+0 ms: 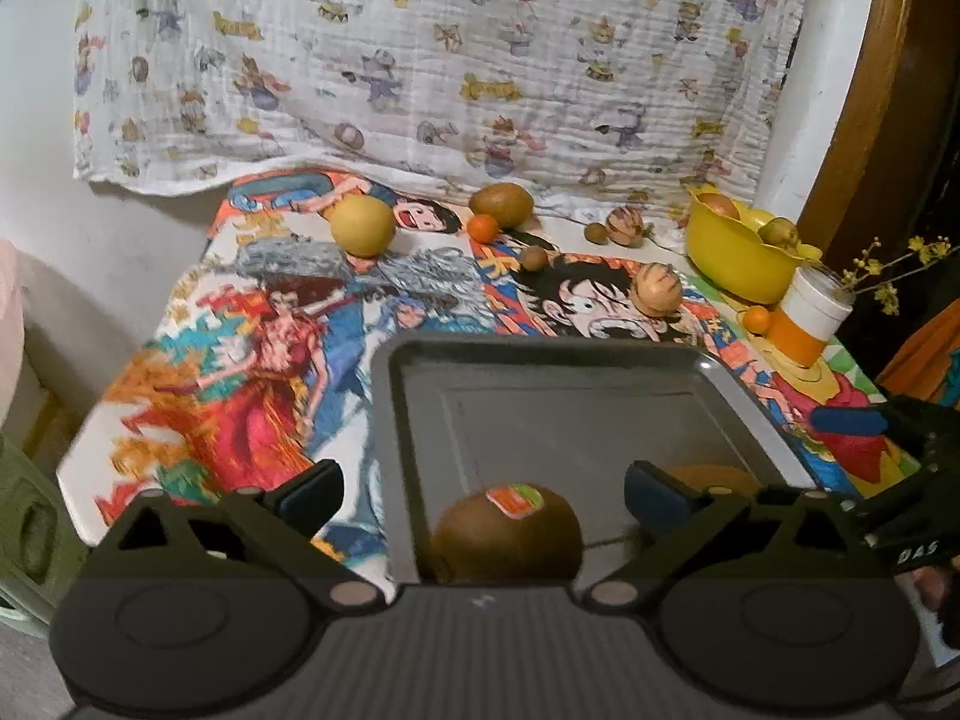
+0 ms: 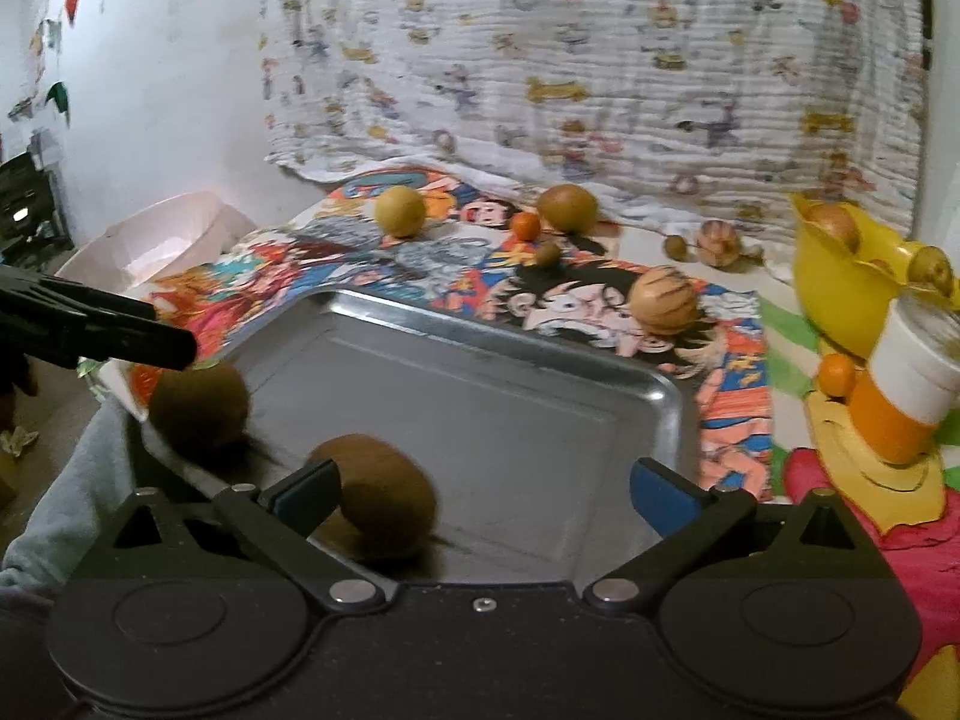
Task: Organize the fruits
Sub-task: 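Lower the kiwis into the tray and open both tools, then move the left tool to a striped pepino while the right tool reaches an orange, then close the left tool on the pepino while the right tool grasps the orange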
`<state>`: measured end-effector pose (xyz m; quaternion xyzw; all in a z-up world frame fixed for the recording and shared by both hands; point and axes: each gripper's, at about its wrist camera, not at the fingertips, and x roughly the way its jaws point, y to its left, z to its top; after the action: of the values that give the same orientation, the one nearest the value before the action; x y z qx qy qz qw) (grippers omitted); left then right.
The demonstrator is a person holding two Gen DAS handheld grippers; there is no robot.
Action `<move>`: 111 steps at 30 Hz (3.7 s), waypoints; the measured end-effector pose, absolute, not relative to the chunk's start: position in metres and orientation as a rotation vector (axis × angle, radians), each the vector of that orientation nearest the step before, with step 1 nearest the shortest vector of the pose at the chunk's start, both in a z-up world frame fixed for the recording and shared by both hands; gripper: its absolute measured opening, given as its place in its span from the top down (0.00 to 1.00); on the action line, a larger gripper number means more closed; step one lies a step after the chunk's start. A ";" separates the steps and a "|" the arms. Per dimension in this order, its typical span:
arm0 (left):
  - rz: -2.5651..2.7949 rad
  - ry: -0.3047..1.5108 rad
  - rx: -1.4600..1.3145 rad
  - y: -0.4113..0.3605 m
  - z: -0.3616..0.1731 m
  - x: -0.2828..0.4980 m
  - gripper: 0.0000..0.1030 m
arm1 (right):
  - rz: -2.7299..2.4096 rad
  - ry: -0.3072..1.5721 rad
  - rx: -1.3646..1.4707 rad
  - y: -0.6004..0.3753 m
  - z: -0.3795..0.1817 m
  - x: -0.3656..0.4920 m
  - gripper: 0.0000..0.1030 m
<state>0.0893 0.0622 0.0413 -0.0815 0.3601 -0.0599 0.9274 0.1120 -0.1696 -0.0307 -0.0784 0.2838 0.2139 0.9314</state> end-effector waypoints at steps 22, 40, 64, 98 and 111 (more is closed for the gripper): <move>-0.210 0.761 -0.013 0.061 0.092 0.214 0.01 | 0.307 0.521 -0.167 -0.196 0.023 0.218 0.01; -0.398 0.748 0.113 0.017 0.040 0.329 0.01 | 0.275 0.578 -0.264 -0.175 -0.022 0.304 0.01; -0.510 0.768 0.095 -0.022 0.006 0.367 0.01 | 0.118 0.569 -0.422 -0.180 -0.042 0.288 0.01; -0.618 0.769 0.107 -0.108 -0.013 0.371 0.12 | 0.321 1.093 -1.247 -0.217 -0.056 0.371 0.36; -0.612 0.793 0.059 -0.109 -0.017 0.381 0.41 | 0.307 1.095 -1.227 -0.218 -0.061 0.372 0.66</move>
<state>0.3809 -0.1086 -0.0166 0.0285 0.3802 -0.2931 0.8767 0.3723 -0.2177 -0.0615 -0.5445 0.4858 0.1364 0.6700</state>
